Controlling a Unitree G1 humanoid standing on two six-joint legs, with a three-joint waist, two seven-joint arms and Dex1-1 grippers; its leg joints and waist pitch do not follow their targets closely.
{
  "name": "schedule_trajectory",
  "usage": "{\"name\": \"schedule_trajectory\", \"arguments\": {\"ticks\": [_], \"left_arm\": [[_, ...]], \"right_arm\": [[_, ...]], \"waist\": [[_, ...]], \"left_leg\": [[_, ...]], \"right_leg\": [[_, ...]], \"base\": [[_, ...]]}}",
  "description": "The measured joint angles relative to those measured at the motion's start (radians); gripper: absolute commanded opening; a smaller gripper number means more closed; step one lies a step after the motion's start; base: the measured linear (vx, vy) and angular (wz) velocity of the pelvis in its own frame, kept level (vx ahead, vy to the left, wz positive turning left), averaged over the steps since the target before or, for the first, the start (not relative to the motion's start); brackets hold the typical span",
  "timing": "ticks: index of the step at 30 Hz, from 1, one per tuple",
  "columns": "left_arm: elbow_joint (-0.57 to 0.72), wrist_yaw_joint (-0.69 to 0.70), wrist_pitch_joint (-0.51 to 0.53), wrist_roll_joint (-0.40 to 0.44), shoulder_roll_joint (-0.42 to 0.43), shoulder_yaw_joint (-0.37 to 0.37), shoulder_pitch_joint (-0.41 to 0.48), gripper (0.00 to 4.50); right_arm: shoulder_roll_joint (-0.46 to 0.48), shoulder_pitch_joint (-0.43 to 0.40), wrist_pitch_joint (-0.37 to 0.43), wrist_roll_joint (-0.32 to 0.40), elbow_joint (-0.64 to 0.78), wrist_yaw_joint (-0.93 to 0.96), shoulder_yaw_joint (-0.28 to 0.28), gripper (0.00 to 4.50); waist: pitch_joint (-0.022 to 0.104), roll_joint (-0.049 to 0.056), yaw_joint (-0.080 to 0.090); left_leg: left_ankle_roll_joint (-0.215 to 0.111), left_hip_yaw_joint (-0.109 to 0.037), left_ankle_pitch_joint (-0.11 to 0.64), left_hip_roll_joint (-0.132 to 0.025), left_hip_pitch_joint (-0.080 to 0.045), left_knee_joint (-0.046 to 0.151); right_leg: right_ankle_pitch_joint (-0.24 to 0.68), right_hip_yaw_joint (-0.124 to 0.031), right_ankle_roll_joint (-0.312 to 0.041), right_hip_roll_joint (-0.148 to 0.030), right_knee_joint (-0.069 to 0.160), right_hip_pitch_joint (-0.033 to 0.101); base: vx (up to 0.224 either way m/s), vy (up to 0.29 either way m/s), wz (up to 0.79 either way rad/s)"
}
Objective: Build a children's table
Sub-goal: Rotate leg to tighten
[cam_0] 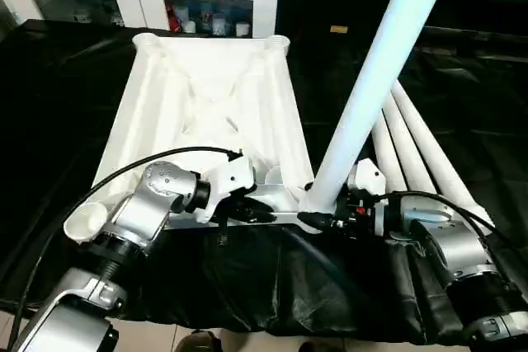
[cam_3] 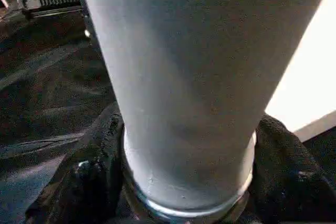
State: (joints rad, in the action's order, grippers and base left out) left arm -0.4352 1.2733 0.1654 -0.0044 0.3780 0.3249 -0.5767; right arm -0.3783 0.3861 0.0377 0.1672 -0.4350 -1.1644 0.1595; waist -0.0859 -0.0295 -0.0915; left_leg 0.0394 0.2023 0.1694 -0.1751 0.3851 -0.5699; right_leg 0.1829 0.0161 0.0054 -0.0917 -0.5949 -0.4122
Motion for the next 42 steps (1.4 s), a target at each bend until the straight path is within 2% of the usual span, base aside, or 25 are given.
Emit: {"name": "schedule_trajectory", "arguments": {"ticks": [4,7,10,16,18,26,31,33,34,39,40,42], "left_arm": [[-0.022,-0.028,0.013,0.0,-0.008,-0.012,-0.011,0.0],[-0.034,-0.132,0.037,0.015,-0.042,-0.041,-0.012,0.0],[-0.023,-0.263,0.1,0.041,-0.095,-0.064,-0.012,0.0],[0.029,-0.461,0.219,0.078,-0.194,-0.086,-0.001,0.0],[0.059,-0.513,0.242,0.087,-0.214,-0.087,0.017,0.0],[0.085,-0.544,0.254,0.098,-0.232,-0.082,0.029,0.0],[0.085,-0.546,0.254,0.099,-0.233,-0.074,0.028,0.0],[0.083,-0.55,0.253,0.099,-0.239,-0.065,0.025,0.0],[0.08,-0.552,0.253,0.099,-0.244,-0.064,0.022,0.44],[0.069,-0.571,0.24,0.076,-0.267,-0.08,0.015,0.76],[0.072,-0.574,0.233,0.075,-0.263,-0.083,0.013,0.99],[0.091,-0.579,0.221,0.074,-0.252,-0.087,0.011,1.02]], "right_arm": [[0.045,0.001,-0.005,-0.004,-0.017,0.062,-0.02,2.72],[0.111,0.02,-0.003,-0.018,-0.067,0.219,-0.056,2.72],[0.182,0.068,-0.013,-0.047,-0.142,0.408,-0.087,2.72],[0.264,0.137,-0.042,-0.085,-0.244,0.68,-0.116,2.72],[0.298,0.148,-0.058,-0.093,-0.274,0.747,-0.132,3.27],[0.316,0.162,-0.101,-0.098,-0.304,0.76,-0.149,3.93],[0.303,0.153,-0.126,-0.109,-0.304,0.769,-0.142,3.93],[0.287,0.118,-0.115,-0.107,-0.249,0.761,-0.142,3.93],[0.28,0.102,-0.108,-0.104,-0.222,0.757,-0.143,4.0],[0.214,0.003,-0.067,-0.084,-0.084,0.695,-0.151,4.0],[0.199,-0.016,-0.057,-0.072,-0.052,0.67,-0.151,4.0],[0.17,-0.041,-0.041,-0.047,0.002,0.62,-0.151,4.0]], "waist": [[0.0,0.0,0.003],[0.0,0.0,0.014],[0.0,0.001,0.033],[0.002,0.002,0.039],[0.006,0.003,0.039],[0.01,0.008,0.035],[0.01,0.009,0.032],[0.01,0.009,0.028],[0.01,0.009,0.024],[0.01,0.009,0.004],[0.01,0.009,0.003],[0.01,0.009,0.005]], "left_leg": [[0.0,0.0,0.0,0.0,-0.001,0.0],[0.0,0.0,0.0,0.0,-0.002,0.0],[0.001,0.0,0.0,0.0,-0.003,0.0],[0.001,0.0,0.0,0.0,-0.002,0.0],[0.001,0.0,0.0,0.0,-0.002,0.0],[-0.004,0.0,-0.003,0.0,0.0,0.0],[-0.002,0.0,-0.002,0.0,0.0,-0.002],[-0.005,0.0,-0.003,0.0,0.001,-0.002],[-0.005,0.0,-0.003,0.0,0.002,-0.003],[-0.007,-0.001,-0.002,0.0,0.003,-0.008],[-0.007,-0.001,-0.002,0.0,0.004,-0.009],[-0.007,-0.001,-0.002,-0.001,0.003,-0.01]], "right_leg": [[0.0,0.0,-0.001,0.0,-0.001,0.0],[-0.001,0.0,-0.002,0.0,-0.001,0.0],[-0.001,0.0,-0.002,0.0,0.0,0.0],[-0.001,-0.001,-0.002,0.0,0.0,-0.001],[-0.002,0.0,-0.002,0.0,0.0,-0.001],[-0.001,0.0,-0.001,0.0,0.0,-0.002],[-0.001,0.0,-0.001,0.0,0.0,-0.001],[-0.001,0.0,-0.001,0.0,0.0,-0.001],[-0.001,0.0,-0.001,0.0,0.0,-0.002],[-0.001,0.001,-0.001,0.0,-0.001,-0.001],[-0.001,0.0,-0.001,0.0,-0.002,-0.001],[-0.004,0.0,0.001,0.0,-0.002,-0.001]], "base": [[0.0,0.0,0.0],[0.0,0.0,0.0],[0.0,0.0,0.0],[0.0,0.0,0.0],[0.0,0.0,0.0],[0.0,0.0,0.0],[0.0,0.0,0.0],[0.0,0.0,0.0],[0.0,0.0,0.0],[0.0,0.0,0.0],[0.0,0.0,0.0],[0.0,0.0,0.0]]}}
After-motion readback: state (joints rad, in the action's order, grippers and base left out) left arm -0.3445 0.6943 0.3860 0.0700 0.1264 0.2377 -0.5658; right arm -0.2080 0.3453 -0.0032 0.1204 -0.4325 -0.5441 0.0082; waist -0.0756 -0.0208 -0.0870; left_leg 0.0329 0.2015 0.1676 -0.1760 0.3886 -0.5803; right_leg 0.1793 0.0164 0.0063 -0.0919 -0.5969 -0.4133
